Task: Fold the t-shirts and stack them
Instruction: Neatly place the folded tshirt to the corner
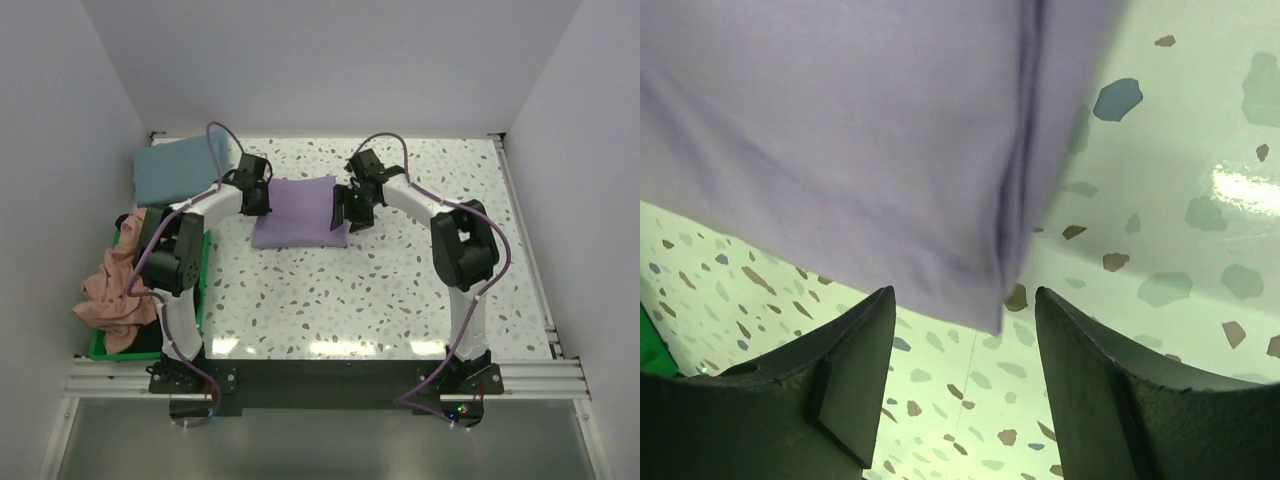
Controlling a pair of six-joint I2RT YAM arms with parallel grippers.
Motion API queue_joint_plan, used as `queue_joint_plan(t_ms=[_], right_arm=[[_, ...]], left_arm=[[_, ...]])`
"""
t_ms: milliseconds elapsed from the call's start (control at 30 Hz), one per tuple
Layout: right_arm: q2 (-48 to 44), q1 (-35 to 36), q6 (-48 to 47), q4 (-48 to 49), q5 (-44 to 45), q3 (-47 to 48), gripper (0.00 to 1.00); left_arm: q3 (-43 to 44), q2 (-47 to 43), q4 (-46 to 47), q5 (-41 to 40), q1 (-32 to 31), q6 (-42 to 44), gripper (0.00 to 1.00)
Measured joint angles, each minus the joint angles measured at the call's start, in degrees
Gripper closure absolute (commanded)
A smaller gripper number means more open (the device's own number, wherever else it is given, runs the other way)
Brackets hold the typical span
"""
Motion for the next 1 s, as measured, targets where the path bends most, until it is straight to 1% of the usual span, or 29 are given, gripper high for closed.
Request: queue_joint_plan(t_ms=[200, 433, 800, 1000], right_arm=[[-2.0, 0.0, -0.3, -0.3, 0.1, -1.3, 0.38], [-3.3, 0.0, -0.3, -0.6, 0.3, -2.3, 0.38], [-3.7, 0.0, -0.4, -1.4, 1.1, -4.2, 0.38], [-5.0, 0.0, -0.3, -1.5, 1.1, -5.6, 0.38]], left_arm=[[6.8, 1.6, -7.7, -7.8, 0.0, 7.1, 1.0], [14.5, 1.7, -12.1, -13.9, 0.1, 12.2, 1.0], [28.1, 6.8, -17.1, -20.4, 2.1, 18.7, 1.0], [35.5, 9.2, -19.1, -22.4, 3.3, 22.4, 1.0]])
